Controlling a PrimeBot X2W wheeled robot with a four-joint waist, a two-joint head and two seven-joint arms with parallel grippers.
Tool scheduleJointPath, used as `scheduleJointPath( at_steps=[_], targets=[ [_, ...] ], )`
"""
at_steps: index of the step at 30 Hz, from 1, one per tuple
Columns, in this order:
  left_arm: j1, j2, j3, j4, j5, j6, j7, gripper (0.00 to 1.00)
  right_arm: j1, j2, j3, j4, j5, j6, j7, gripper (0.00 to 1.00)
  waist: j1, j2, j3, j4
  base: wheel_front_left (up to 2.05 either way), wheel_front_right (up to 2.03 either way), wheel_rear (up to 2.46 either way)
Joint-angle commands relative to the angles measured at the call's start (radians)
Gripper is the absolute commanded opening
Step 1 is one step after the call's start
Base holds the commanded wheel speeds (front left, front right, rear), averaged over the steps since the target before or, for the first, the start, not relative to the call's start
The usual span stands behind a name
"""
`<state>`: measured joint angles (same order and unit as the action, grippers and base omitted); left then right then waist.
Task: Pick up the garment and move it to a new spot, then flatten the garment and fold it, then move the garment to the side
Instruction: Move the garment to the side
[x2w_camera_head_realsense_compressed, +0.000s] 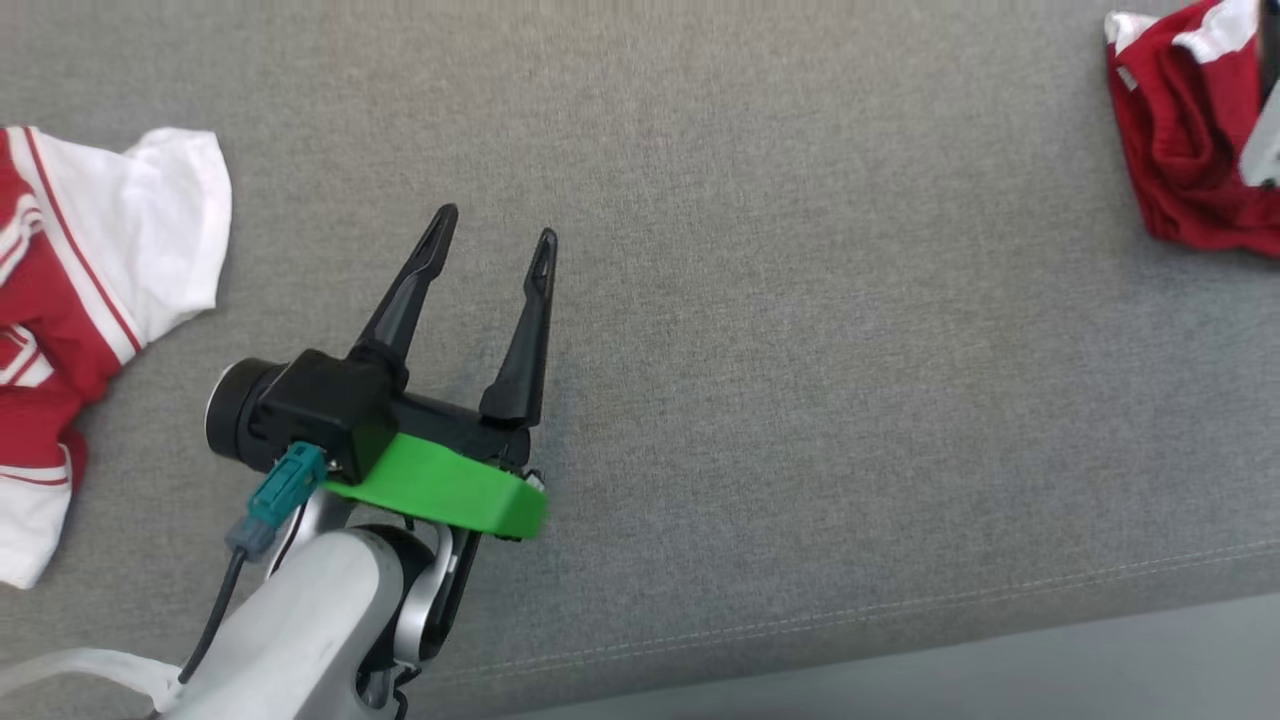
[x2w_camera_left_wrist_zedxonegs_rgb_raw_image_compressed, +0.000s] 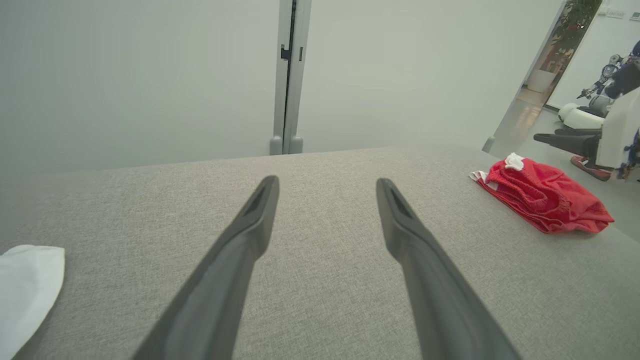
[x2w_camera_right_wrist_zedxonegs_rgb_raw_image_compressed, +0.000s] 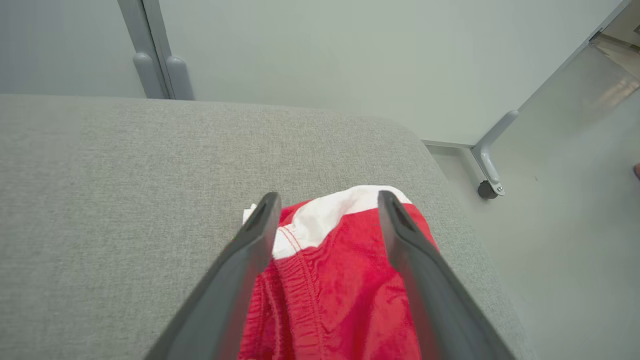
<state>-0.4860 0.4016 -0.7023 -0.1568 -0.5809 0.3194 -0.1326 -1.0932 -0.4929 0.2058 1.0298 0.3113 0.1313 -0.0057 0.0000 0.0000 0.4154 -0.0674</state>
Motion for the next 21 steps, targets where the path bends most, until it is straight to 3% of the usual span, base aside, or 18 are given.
scheduleJointPath(
  at_steps=[1,13,21],
  targets=[
    [0.02,-0.003,0.011,0.019,-0.02,-0.008,-0.014,1.0,0.032,0.003,0.021,-0.029,0.028,-0.001,-0.013,1.0,0.0,0.0,-0.08,0.01,0.0,0.0,0.0],
    [0.113,0.015,0.077,0.234,-0.143,-0.067,-0.074,1.0,0.252,0.081,0.048,-0.212,0.136,-0.001,-0.06,1.0,0.0,0.0,-0.289,0.046,0.0,0.0,0.0],
    [0.195,0.047,0.133,0.323,-0.186,-0.067,-0.105,1.0,0.43,0.152,0.006,-0.368,0.095,-0.001,-0.06,1.0,0.0,0.0,-0.381,0.06,0.0,0.0,0.0]
  ],
)
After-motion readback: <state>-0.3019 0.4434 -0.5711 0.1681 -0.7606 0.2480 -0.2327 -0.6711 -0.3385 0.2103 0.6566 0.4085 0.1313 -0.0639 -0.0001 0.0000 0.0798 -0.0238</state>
